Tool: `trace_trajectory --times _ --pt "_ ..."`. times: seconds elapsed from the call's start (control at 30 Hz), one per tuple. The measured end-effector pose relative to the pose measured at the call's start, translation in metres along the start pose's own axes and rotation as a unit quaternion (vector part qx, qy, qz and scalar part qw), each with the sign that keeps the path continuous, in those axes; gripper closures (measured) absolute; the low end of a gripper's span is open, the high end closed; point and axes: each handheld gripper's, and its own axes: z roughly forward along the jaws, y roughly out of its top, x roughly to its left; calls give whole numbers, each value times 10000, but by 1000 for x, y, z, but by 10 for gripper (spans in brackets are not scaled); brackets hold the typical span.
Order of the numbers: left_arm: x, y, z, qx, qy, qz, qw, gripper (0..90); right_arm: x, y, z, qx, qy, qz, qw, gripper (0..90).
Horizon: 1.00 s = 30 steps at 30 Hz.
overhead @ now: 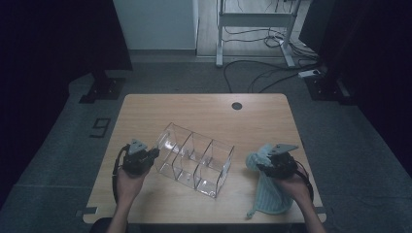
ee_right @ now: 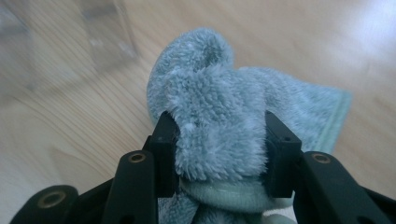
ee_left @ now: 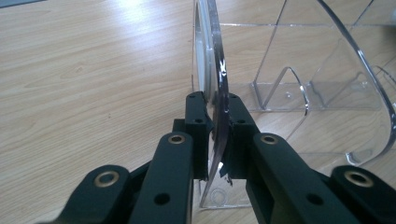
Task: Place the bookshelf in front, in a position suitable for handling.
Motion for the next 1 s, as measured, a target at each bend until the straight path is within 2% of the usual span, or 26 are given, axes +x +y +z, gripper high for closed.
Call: trace_trajectory --times 0.23,0.33,0.5,0.83,1.0 --pt "-1 1 1 15 80 74 9999 848 13 19 -13 -616 218 -139 9978 555" --pt "-2 1 1 17 109 92 9999 853 18 26 -14 -750 305 -186 9965 553" --pt "-4 1 2 13 122 136 9998 855 28 36 -9 -825 404 -291 9953 553" --pt "-7 2 4 42 166 226 9996 858 47 50 8 -775 461 -576 9943 555" --pt "-10 3 5 76 274 303 9991 860 48 49 7 -853 538 -599 9931 558"
